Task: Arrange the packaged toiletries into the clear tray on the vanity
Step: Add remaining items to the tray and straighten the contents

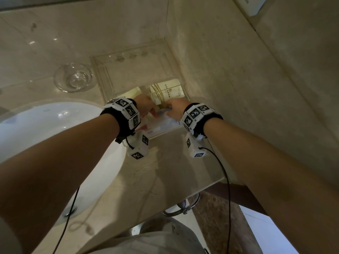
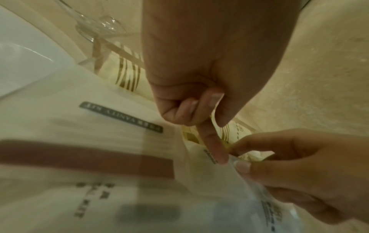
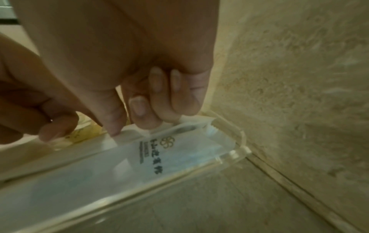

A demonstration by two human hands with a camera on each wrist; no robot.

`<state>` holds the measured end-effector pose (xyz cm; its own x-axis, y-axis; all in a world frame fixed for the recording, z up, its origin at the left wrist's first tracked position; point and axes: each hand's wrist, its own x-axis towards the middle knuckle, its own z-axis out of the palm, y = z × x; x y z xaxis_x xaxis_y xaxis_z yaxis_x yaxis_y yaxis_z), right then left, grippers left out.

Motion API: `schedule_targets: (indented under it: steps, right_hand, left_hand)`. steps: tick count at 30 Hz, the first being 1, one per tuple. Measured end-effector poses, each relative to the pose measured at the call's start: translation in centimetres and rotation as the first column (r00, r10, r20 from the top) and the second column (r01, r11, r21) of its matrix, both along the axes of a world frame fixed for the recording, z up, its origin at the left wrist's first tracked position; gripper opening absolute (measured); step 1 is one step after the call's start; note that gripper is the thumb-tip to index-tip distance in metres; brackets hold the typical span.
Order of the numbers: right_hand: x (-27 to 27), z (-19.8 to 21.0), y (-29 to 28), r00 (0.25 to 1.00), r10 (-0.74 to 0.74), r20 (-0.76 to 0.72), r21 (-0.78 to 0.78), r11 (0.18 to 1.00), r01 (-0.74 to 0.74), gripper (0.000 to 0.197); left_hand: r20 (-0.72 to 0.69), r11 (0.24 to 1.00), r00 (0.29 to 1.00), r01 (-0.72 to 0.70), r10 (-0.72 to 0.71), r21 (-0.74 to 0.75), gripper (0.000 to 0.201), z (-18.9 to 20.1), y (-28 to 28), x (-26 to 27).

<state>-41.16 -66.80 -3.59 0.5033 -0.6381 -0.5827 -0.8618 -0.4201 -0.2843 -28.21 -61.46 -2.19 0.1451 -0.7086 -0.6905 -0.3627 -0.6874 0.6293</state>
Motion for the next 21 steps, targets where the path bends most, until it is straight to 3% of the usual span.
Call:
schedule_targets:
  steps: [21]
  right_hand:
    - [-0.21, 0.28, 0.36, 0.999, -0.032, 0.039, 0.022, 0.999, 0.031, 0.038]
  left_hand:
    - [-0.092, 0.997, 0.994, -0.061, 0.057, -0.042, 0.020, 0.41, 0.30, 0.32]
